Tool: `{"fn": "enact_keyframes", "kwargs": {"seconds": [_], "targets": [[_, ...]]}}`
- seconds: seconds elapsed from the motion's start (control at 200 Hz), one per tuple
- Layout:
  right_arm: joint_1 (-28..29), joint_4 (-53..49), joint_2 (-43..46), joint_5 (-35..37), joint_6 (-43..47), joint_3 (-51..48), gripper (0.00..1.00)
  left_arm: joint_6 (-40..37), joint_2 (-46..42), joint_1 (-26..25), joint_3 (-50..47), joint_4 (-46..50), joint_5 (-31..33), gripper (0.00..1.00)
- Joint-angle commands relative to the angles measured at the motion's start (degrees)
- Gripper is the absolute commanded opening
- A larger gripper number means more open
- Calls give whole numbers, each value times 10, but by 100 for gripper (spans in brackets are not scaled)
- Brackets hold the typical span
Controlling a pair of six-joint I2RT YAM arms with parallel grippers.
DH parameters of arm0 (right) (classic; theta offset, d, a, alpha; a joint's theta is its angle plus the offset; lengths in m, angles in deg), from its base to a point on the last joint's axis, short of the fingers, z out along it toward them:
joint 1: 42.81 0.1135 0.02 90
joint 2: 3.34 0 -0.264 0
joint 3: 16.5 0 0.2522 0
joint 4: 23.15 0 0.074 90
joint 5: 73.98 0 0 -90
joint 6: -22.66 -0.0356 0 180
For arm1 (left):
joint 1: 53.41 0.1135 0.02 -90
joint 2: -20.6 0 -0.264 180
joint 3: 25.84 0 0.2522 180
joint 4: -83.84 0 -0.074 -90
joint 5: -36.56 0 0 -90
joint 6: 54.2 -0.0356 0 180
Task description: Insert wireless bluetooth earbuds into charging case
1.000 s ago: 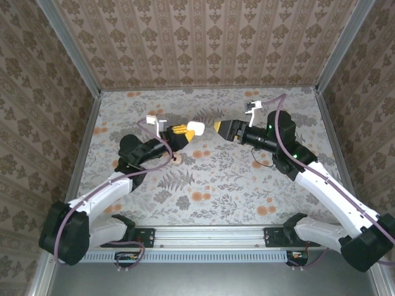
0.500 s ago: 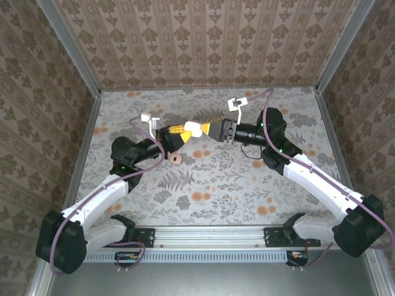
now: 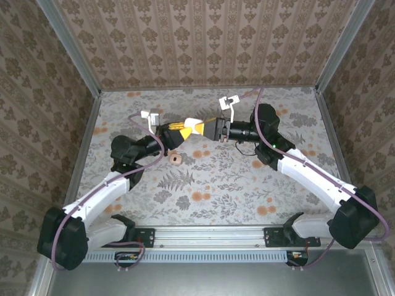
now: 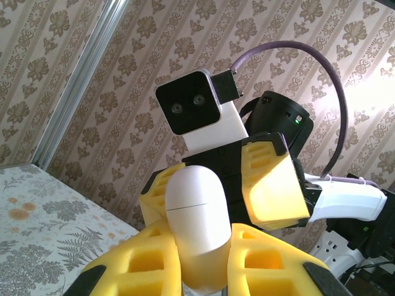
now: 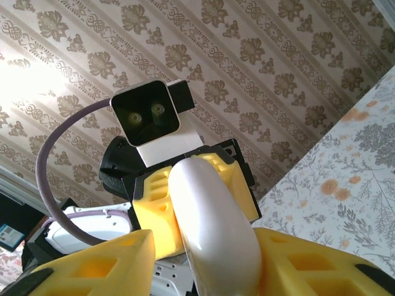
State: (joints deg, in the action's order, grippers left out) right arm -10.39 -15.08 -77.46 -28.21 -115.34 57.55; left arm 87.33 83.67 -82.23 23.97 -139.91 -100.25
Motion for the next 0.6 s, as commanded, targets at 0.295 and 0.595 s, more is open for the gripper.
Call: {"fn": "enact_keyframes", "kwargs": {"seconds": [0.295,0.595], "targets": [[-2,-46,4,-39,92,36,15,0,-2,20,23,27,-57,29],[-2,-161,32,-11,197,48,13,-95,-48,61,60,219,-129,62]]}}
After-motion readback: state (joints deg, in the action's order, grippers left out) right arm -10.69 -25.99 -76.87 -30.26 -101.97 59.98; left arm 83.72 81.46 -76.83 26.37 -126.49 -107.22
